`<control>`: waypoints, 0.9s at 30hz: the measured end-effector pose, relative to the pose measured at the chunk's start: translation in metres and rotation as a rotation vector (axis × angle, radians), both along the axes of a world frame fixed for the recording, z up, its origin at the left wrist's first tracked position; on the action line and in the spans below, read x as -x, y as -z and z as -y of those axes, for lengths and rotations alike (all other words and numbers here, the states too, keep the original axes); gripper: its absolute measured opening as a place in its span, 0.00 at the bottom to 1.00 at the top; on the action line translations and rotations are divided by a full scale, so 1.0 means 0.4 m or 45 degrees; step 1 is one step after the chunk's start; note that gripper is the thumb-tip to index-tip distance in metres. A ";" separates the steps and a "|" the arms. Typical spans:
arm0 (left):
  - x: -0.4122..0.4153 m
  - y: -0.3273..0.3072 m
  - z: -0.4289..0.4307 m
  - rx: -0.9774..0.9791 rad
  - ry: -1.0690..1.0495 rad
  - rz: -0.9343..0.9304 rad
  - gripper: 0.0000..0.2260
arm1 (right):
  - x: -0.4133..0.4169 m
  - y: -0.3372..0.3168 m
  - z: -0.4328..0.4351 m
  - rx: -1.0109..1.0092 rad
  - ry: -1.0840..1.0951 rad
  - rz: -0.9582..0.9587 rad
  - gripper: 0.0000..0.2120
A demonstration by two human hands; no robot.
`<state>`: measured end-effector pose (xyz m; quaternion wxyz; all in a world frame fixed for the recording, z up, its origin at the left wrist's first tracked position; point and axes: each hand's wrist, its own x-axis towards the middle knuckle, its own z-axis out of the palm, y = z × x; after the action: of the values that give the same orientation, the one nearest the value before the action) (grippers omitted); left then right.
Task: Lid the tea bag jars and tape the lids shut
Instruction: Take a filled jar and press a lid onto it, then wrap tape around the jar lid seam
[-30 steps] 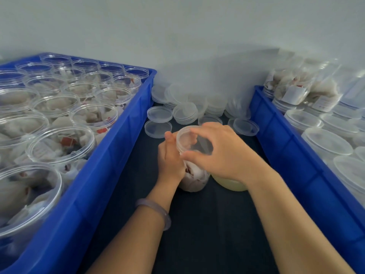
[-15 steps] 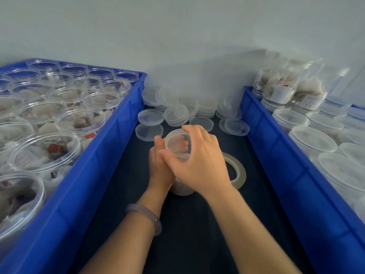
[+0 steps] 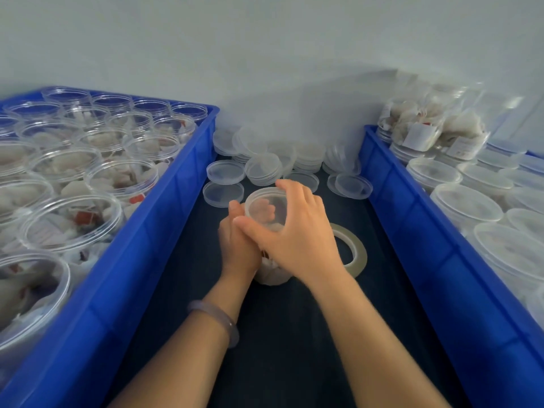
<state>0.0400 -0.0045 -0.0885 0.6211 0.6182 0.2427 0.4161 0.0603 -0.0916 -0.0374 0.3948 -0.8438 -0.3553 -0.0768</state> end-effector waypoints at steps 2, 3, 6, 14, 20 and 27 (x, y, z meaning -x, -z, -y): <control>-0.011 0.010 -0.005 0.075 -0.069 0.001 0.28 | -0.029 -0.021 0.033 -0.167 -0.197 -0.343 0.28; -0.016 0.008 -0.007 0.115 -0.087 0.005 0.27 | -0.052 -0.017 0.061 -0.203 -0.213 -0.446 0.21; -0.026 -0.001 -0.019 0.057 -0.034 -0.062 0.25 | -0.122 0.037 0.159 0.317 -0.024 -0.386 0.20; 0.071 -0.027 0.054 -0.982 -0.108 0.241 0.08 | -0.146 0.108 0.206 0.590 -0.056 -0.355 0.13; 0.085 0.008 0.150 -0.867 0.432 -0.544 0.25 | -0.112 0.057 0.250 0.101 -0.278 -0.544 0.07; 0.081 0.013 0.135 -0.764 0.336 -0.105 0.17 | -0.084 0.039 0.248 -0.045 -0.419 -0.613 0.21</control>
<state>0.0075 -0.0585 -0.0938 0.4496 0.8160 0.0519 0.3597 0.0941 -0.1907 -0.0531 0.4895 -0.7618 -0.3821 0.1845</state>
